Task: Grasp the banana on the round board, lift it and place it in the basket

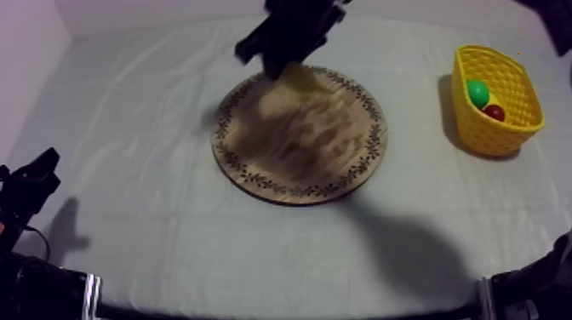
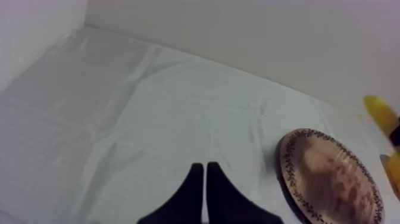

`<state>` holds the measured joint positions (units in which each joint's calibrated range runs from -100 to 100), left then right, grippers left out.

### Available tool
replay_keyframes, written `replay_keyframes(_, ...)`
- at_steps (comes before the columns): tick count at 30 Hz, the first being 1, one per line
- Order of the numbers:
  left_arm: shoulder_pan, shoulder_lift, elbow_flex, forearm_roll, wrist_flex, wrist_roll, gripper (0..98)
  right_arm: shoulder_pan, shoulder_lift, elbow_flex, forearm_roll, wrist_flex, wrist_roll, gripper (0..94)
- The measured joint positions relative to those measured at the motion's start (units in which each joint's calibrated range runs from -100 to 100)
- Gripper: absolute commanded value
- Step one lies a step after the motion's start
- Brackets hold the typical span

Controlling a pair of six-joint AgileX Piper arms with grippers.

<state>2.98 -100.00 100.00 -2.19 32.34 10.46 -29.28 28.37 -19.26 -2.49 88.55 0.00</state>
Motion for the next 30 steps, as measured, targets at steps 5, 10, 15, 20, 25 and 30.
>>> replay_keyframes(5,0.0,0.0,0.0,0.00,0.0,0.0,0.1,4.1,-6.5,0.0,0.2,1.3,0.3,29.9)
replay_keyframes(10,0.0,0.0,0.0,0.00,0.0,0.0,0.1,13.6,-15.9,4.6,1.0,1.3,0.5,30.2)
replay_keyframes(15,0.0,0.0,0.0,0.00,0.0,0.0,0.1,20.3,-16.6,6.5,1.5,0.3,0.5,30.6)
replay_keyframes(20,0.0,0.0,0.0,0.00,0.0,0.0,0.1,26.4,-16.6,9.0,3.0,-2.0,0.8,31.4)
replay_keyframes(25,0.0,0.0,0.0,0.00,0.0,0.0,0.1,31.0,-16.6,12.4,3.9,-4.2,1.3,34.1)
replay_keyframes(30,0.0,0.0,0.0,0.00,0.0,0.0,0.1,34.7,-15.9,16.1,5.2,-6.6,1.4,40.9)
